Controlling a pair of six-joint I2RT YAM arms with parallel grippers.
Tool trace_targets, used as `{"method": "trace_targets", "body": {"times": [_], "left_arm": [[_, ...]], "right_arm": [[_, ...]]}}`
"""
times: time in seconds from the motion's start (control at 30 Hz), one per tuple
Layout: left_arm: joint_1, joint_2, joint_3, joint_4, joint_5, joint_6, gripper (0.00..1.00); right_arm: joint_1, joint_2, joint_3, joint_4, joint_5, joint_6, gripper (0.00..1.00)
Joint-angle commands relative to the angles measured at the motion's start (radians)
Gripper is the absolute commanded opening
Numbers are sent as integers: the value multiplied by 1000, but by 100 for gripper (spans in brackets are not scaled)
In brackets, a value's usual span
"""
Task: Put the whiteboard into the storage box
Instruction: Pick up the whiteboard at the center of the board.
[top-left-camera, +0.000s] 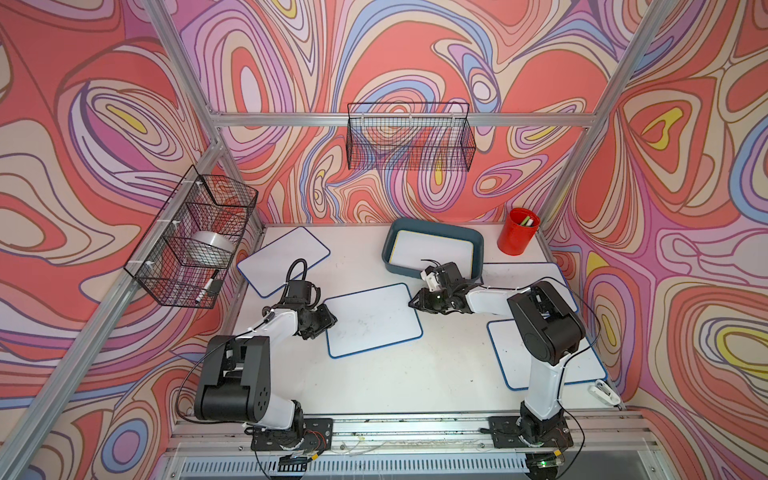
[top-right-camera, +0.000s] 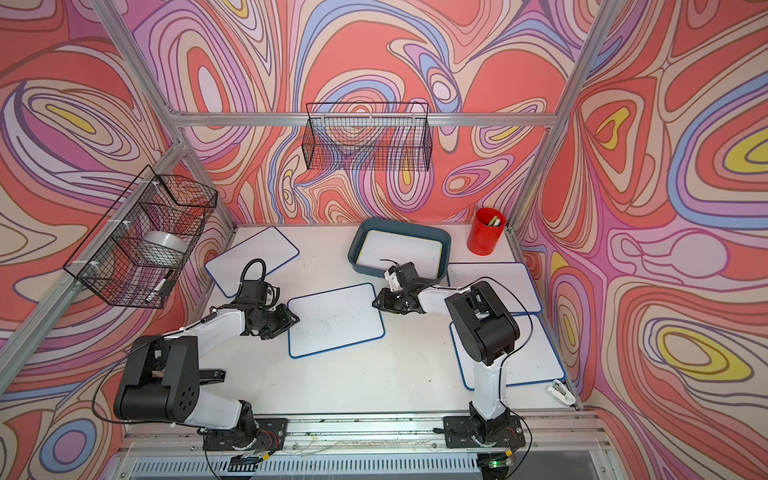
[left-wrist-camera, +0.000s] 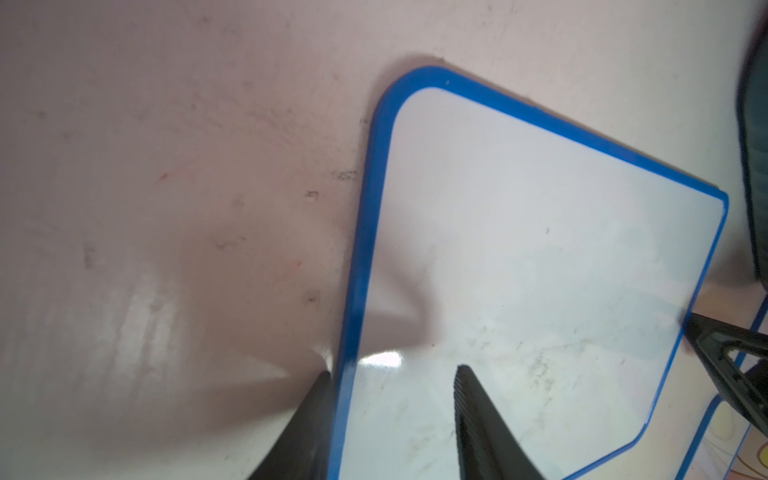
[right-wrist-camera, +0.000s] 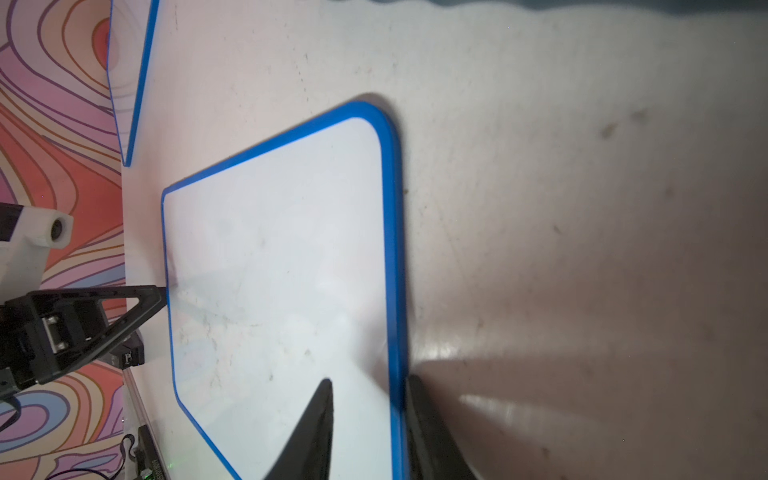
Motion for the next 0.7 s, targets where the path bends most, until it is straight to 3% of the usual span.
{"method": "trace_targets", "body": {"times": [0.0, 0.67], "left_arm": [[-39, 48, -37, 4, 150, -8, 43], [-68, 43, -54, 38, 164, -23, 43]], "right_arm": [[67, 42, -23, 40, -238, 65, 31], [79, -36, -6, 122, -360, 145, 32]]}}
